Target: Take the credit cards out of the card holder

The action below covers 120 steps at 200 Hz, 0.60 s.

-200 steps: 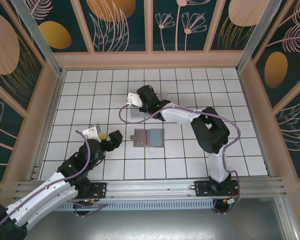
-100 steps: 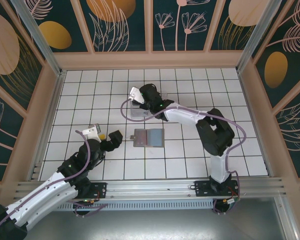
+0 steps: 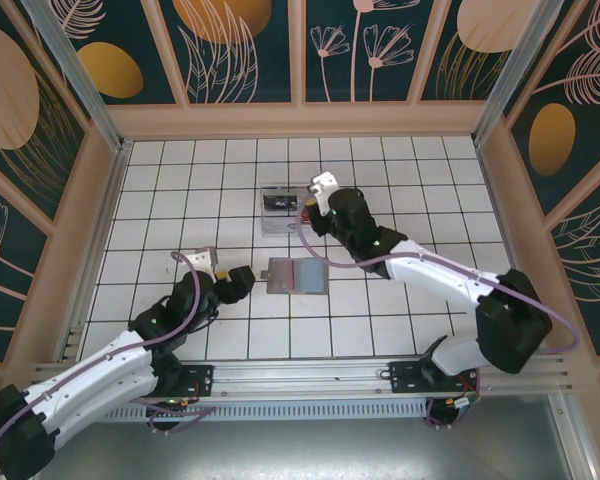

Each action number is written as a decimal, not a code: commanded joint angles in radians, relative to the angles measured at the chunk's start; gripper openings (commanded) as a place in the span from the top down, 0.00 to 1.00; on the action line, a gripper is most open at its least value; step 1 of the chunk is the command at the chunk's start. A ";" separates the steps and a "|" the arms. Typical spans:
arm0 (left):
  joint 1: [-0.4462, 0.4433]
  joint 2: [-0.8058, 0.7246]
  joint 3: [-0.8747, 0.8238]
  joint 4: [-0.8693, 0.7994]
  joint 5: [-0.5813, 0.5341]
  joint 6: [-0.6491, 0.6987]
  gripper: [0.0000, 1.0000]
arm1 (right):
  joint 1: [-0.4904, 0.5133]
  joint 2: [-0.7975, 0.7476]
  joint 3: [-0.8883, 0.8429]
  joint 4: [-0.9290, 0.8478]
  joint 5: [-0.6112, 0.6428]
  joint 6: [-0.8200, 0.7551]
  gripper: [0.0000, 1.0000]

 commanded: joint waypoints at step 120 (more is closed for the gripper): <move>-0.015 0.434 0.150 0.233 0.187 -0.088 0.45 | -0.107 -0.059 -0.468 0.216 -0.382 0.645 1.00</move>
